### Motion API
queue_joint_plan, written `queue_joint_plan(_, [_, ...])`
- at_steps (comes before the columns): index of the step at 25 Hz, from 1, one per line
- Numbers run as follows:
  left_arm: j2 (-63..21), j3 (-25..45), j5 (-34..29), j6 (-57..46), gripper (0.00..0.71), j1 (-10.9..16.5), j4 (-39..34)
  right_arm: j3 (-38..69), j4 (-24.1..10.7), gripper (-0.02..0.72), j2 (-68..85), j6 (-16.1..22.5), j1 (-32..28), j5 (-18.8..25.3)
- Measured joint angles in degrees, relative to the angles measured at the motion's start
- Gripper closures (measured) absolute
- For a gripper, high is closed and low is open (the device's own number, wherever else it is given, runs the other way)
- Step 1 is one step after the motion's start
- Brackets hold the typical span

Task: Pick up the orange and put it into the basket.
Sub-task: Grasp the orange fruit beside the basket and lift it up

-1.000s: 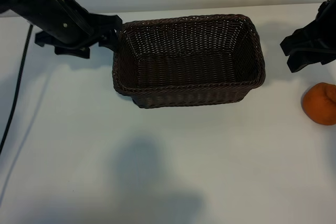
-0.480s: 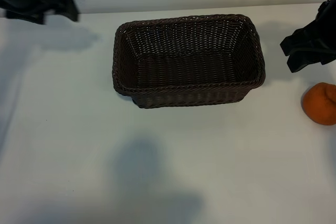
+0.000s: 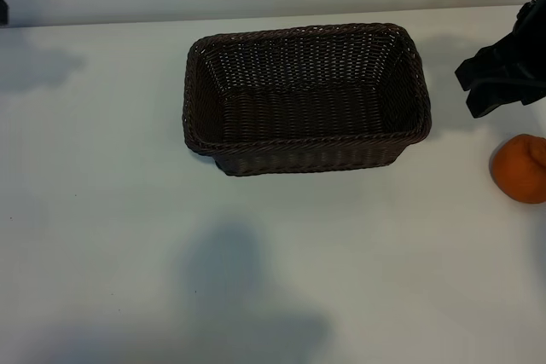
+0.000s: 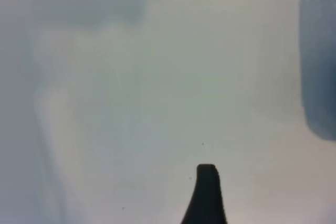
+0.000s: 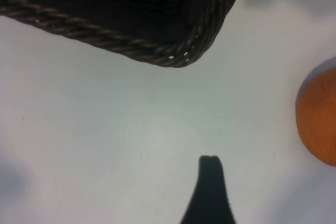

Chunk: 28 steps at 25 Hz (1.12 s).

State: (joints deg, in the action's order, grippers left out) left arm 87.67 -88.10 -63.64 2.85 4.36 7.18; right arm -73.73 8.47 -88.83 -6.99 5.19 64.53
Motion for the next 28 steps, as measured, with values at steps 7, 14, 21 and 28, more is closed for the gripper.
queue_joint_plan(7, [-9.4, 1.5, -0.9, 1.4, 0.112, 0.1, -1.3, 0.0, 0.0, 0.156, 0.0, -0.1, 0.0, 0.0])
queue_joint_plan(14, [-25.2, 11.4, 1.3, 1.4, 0.114, 0.1, -6.5, 0.0, 0.0, 0.156, 0.0, -0.6, 0.0, -0.1])
queue_joint_plan(21, [-44.8, 25.2, 3.9, 1.3, 0.114, 0.1, -8.2, 0.0, 0.0, 0.156, 0.0, -0.8, 0.0, -0.2])
queue_joint_plan(28, [-61.8, 38.3, 5.3, 2.6, 0.114, 0.1, -9.7, 0.0, 0.1, 0.156, 0.0, -1.0, 0.0, -0.3])
